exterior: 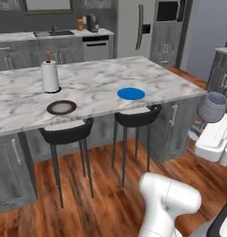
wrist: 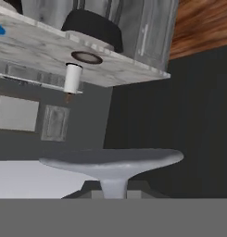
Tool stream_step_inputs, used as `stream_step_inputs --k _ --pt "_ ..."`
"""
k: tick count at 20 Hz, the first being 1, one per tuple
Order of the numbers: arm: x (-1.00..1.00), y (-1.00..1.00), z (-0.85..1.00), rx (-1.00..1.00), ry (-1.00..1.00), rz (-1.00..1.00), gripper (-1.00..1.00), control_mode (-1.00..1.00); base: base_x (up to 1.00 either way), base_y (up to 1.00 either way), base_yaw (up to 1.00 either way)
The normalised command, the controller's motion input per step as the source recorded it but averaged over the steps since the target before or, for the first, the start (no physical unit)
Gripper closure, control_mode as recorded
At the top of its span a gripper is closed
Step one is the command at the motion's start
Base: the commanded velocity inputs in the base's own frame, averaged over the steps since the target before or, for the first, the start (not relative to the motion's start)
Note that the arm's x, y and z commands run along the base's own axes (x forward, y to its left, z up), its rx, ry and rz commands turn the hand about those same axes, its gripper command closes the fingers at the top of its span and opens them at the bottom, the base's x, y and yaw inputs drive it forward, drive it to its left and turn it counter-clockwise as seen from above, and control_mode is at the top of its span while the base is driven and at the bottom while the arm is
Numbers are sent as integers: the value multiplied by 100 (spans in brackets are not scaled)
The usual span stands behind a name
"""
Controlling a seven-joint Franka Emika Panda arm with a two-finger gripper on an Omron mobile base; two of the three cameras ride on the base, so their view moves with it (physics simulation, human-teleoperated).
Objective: Retrieve the wine glasses from the counter and place one next to each plate.
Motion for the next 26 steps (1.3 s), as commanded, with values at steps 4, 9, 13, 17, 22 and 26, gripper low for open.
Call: stream_step_inputs --k 4,9,13,17,22,26 --pt "0 0 0 0 0 0 100 100 74 -6 27" --pt "0 0 0 0 0 0 100 100 37 -11 51" --pt "0 0 0 0 0 0 100 100 55 -25 51" --pt "0 0 0 0 0 0 100 100 56 -42 25" --pt "0 0 0 0 0 0 100 100 98 -13 3" --pt "0 0 0 0 0 0 100 100 65 -60 15"
